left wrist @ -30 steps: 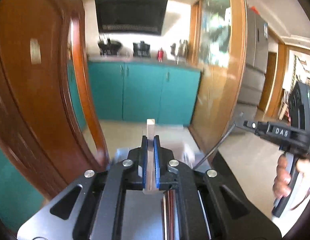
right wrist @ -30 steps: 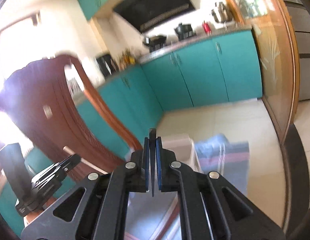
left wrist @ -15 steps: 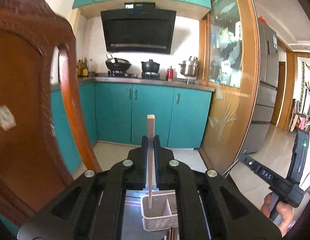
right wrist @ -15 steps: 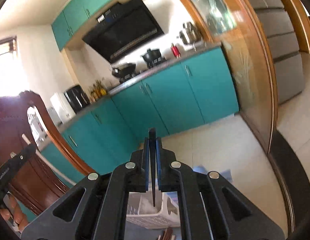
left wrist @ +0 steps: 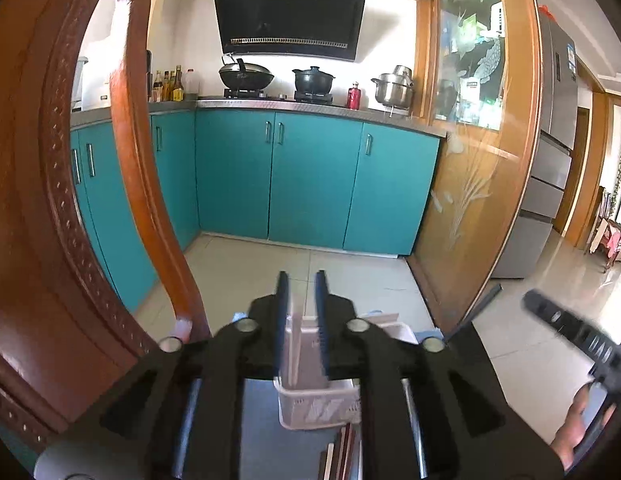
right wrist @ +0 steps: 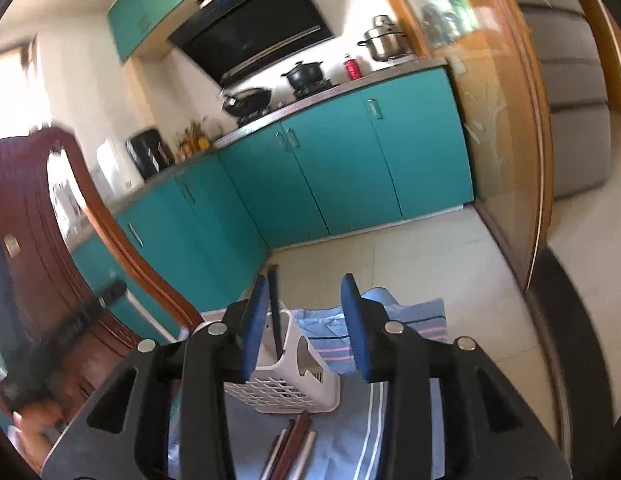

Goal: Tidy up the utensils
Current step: 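Lift both chopsticks over the white holder and open both tools to drop them in, then bring both open tools back down to the remaining chopsticks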

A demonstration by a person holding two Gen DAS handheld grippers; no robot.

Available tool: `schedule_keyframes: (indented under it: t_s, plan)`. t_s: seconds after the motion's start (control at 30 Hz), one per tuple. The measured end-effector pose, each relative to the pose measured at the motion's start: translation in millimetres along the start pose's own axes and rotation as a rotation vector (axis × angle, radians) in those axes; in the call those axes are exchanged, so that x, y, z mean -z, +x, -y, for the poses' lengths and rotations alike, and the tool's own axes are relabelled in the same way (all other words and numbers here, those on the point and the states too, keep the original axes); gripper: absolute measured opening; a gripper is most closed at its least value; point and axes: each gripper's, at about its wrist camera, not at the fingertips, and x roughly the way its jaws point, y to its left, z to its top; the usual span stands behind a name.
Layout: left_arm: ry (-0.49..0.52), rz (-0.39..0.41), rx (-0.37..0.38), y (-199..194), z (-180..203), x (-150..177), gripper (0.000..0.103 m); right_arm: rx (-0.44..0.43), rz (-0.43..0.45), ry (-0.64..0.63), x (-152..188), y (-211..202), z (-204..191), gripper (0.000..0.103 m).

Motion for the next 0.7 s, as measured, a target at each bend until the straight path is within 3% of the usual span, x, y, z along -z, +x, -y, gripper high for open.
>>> schedule_keyframes:
  t_s: [0.07,0.13,0.17,0.23,0.3,0.37,0.4,0.5,0.7]
  plan:
    - [-0.014,0.017,0.006,-14.1,-4.7,10.0,0.033,0.026,0.039,0.061,2.2,-14.0,16.3,0.039]
    - [-0.032,0.042,0.011,-34.6,-10.3,22.3,0.041,0.122,0.010,0.102,10.6,-16.1,32.1,0.039]
    - [-0.038,0.047,0.008,-43.9,-13.1,31.4,0.041,0.194,-0.047,0.119,19.0,-9.4,41.5,0.039]
    - [-0.034,0.015,-0.006,-51.6,-15.7,54.3,0.041,0.257,-0.196,0.128,37.2,17.3,54.9,0.039]
    - [-0.020,-0.073,-0.020,-44.4,-17.4,82.3,0.041,0.268,-0.417,0.111,67.1,58.1,57.5,0.039]
    - [-0.016,-0.202,-0.009,-26.2,-18.2,120.6,0.032,0.236,-0.520,0.053,91.8,82.3,40.6,0.039]
    - [-0.020,-0.273,0.001,-16.0,-18.5,139.3,0.027,0.226,-0.547,0.011,100.8,89.0,29.4,0.039]
    - [-0.024,-0.420,0.017,1.5,-17.7,183.5,0.026,0.182,-0.627,-0.166,141.6,107.0,-21.8,0.038]
    - [0.009,-0.516,0.051,6.4,-11.7,218.9,0.026,0.248,-0.719,-0.292,188.8,133.4,-49.9,0.032]
